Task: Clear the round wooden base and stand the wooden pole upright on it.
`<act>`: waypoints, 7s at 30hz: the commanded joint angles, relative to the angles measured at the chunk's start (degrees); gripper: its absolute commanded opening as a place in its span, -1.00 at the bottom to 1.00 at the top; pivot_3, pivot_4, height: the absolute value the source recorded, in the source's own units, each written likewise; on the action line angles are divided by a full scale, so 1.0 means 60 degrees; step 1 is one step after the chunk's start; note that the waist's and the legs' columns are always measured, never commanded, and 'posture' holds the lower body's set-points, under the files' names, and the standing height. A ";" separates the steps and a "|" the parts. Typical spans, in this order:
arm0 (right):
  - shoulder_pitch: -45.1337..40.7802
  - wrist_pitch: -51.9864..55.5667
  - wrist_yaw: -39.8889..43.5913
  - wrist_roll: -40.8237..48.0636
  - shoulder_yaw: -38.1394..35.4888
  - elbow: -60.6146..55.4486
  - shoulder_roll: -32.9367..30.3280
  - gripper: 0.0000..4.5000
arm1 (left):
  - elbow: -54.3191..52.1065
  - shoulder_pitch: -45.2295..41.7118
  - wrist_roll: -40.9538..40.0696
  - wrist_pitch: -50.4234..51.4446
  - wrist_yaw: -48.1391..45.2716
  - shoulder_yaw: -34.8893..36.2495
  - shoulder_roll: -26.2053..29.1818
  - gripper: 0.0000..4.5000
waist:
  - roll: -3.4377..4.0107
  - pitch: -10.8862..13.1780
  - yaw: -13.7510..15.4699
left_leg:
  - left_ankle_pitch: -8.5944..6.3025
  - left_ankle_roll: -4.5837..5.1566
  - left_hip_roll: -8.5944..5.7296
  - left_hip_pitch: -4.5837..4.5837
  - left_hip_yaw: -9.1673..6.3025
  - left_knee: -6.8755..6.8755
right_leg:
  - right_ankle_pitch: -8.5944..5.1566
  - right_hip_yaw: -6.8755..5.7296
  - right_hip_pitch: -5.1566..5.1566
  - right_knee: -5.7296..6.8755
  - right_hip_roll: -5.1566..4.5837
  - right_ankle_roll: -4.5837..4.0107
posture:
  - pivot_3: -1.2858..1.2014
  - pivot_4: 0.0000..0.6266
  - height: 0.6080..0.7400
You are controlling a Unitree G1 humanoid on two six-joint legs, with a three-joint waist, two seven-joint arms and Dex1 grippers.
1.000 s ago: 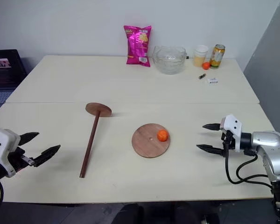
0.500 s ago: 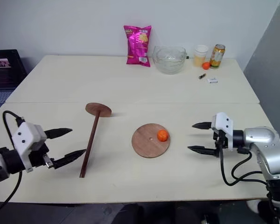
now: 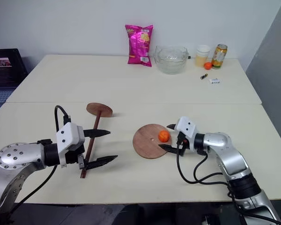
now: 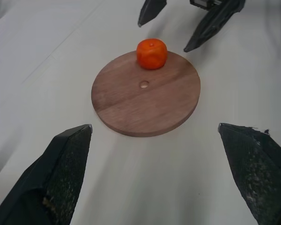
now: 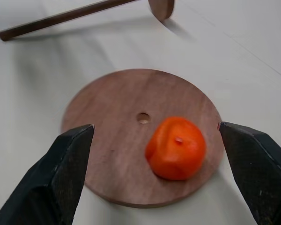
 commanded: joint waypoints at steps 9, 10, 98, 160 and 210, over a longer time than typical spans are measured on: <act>-0.0346 -0.0711 -0.0330 -0.0549 0.0123 0.1016 0.0560 0.20 | -0.0020 -0.0083 0.0252 -0.0246 -0.0025 -0.0175 -0.0066 1.00 | 0.0002 0.0001 -0.0002 | 0.0000 0.0001 0.0000 -0.0001 0.0001 0.0000 | 0.0000 0.0002 -0.0004 0.0002 0.0001 0.0000 | 0.03 -0.52 1.00; -0.0338 -0.0726 -0.0314 -0.0557 0.0116 0.1008 0.0558 0.10 | -0.0014 -0.0082 0.0265 -0.0256 -0.0027 -0.0182 -0.0076 1.00 | 0.0002 0.0001 -0.0001 | -0.0001 0.0002 0.0000 0.0000 0.0001 0.0000 | 0.0000 0.0001 -0.0004 0.0003 0.0001 0.0000 | 0.03 -0.52 1.00; 0.1894 -0.0354 0.1550 0.2083 -0.0505 -0.3780 -0.1664 0.99 | 0.4392 -0.6365 -0.0555 1.0118 0.3785 -0.1499 0.0512 1.00 | -0.0016 0.0007 -0.0017 | 0.0032 -0.0047 -0.0018 -0.0012 -0.0026 0.0008 | -0.0001 -0.0004 -0.0008 0.0003 -0.0006 0.0010 | 0.03 -0.52 1.00; 0.1757 0.0400 0.1606 0.2707 -0.1881 -0.4321 -0.3065 1.00 | 0.2542 -0.5674 -0.1145 0.3104 0.2404 0.0654 -0.3923 -0.89 | -0.0027 0.0004 0.0018 | 0.0053 -0.0083 -0.0021 -0.0019 -0.0023 0.0021 | 0.0001 -0.0008 0.0000 0.0001 -0.0017 0.0010 | 0.03 -0.52 1.00; 0.2594 0.2649 -0.0530 0.2409 -0.2398 -0.5810 -0.3614 1.00 | 0.4357 -0.3541 0.0774 -0.3479 0.1767 -0.2126 -0.6716 -0.89 | -0.0026 0.0002 0.0041 | 0.0030 -0.0038 -0.0024 -0.0014 -0.0024 0.0028 | 0.0004 -0.0015 0.0017 -0.0003 -0.0010 0.0016 | 0.03 -0.52 1.00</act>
